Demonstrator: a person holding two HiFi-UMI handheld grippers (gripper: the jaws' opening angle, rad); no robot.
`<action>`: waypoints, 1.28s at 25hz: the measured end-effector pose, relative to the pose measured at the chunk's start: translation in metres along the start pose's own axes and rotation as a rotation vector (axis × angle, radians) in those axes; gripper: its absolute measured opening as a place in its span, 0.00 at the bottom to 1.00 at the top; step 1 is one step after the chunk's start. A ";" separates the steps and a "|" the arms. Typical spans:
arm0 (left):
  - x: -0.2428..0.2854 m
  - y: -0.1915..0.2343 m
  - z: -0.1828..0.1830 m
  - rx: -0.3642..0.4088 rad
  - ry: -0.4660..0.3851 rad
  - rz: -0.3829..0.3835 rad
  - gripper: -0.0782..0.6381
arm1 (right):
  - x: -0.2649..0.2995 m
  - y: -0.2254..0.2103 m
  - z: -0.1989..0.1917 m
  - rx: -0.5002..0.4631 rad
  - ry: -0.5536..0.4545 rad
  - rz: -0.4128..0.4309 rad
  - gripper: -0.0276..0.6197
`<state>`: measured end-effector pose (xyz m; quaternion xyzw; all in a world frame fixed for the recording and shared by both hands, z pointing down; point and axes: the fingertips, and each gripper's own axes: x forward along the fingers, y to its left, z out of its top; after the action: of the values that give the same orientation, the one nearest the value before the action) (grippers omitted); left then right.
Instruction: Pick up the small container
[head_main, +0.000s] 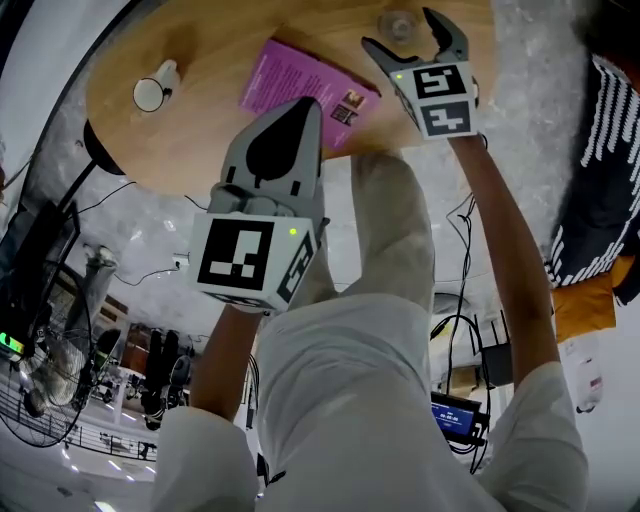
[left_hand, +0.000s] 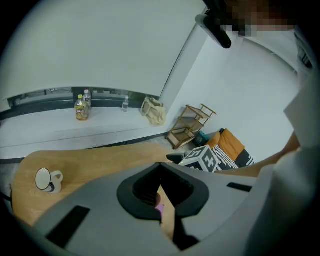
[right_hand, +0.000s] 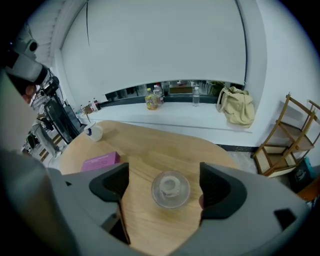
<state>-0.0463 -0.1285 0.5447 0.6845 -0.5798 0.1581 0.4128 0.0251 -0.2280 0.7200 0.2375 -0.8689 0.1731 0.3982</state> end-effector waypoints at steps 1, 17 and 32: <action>0.001 0.001 -0.002 -0.005 0.001 0.003 0.13 | 0.004 -0.001 -0.002 -0.007 0.007 -0.001 0.71; 0.009 0.008 -0.020 -0.036 0.023 0.022 0.13 | 0.057 -0.015 -0.043 -0.070 0.119 -0.030 0.66; -0.006 0.007 -0.019 -0.028 0.006 0.028 0.13 | 0.063 -0.016 -0.049 -0.174 0.123 -0.083 0.57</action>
<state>-0.0497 -0.1103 0.5548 0.6700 -0.5903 0.1577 0.4216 0.0278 -0.2347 0.8011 0.2269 -0.8441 0.0946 0.4766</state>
